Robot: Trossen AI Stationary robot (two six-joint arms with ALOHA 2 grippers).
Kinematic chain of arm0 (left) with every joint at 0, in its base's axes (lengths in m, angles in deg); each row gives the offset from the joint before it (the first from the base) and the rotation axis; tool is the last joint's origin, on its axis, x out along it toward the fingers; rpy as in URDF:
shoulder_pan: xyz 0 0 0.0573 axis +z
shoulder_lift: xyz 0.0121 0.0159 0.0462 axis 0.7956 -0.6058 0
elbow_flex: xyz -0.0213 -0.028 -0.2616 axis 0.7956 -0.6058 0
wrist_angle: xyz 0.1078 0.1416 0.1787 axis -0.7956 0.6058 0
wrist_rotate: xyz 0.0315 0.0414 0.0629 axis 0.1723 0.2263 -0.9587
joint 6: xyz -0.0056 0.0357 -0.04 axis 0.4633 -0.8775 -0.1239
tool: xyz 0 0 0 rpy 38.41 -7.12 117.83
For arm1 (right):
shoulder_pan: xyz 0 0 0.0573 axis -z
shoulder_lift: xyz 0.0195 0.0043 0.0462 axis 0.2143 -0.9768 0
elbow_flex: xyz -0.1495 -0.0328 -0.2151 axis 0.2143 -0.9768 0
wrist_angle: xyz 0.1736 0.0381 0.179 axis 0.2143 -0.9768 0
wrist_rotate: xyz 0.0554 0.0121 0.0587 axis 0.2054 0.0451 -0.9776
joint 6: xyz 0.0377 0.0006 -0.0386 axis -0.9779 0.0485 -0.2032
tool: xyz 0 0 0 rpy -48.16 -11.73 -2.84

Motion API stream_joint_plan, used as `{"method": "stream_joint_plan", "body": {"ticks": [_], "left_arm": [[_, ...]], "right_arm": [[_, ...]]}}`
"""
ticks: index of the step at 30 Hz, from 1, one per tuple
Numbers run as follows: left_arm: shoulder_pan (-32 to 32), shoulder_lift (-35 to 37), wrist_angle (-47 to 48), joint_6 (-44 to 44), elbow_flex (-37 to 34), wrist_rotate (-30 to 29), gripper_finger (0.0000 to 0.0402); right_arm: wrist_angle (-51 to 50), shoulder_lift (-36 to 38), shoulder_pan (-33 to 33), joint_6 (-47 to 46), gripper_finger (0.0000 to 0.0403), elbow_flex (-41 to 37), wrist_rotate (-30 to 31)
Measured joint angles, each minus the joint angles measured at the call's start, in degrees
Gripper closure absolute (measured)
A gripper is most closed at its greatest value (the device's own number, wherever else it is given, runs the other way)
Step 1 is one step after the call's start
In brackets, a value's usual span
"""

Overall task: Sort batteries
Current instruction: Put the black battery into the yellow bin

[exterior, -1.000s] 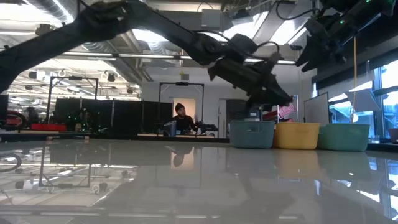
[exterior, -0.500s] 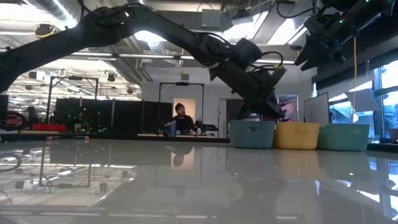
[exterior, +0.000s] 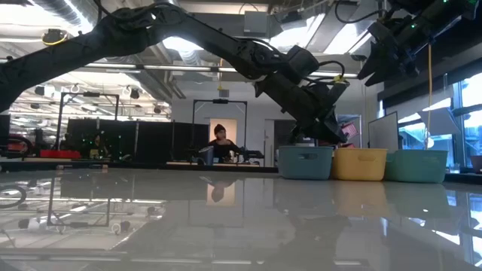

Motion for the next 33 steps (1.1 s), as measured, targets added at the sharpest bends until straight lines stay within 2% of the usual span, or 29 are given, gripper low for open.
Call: {"method": "stream_joint_plan", "body": {"ticks": [12, 24, 28, 33], "left_arm": [[0.0, 0.04, 1.22, -1.32, 0.0, 0.0, 0.0265], [0.94, 0.59, 2.46, -2.03, 2.49, 0.04, 0.0247], [1.71, 1.51, 10.23, -5.06, 4.77, 0.13, 0.0247], [3.83, 6.34, 28.74, -10.91, 6.45, -0.38, 0.0247]], "right_arm": [[-0.02, 0.0, 0.0, 0.17, 0.022, 0.0, -0.02], [-1.38, 0.0, 0.0, 0.2, 0.022, 0.0, -0.04], [-2.28, 0.02, 0.0, 0.22, 0.022, 0.0, -0.04], [-2.88, 0.02, -0.02, 0.47, 0.022, 0.0, -0.04]]}}
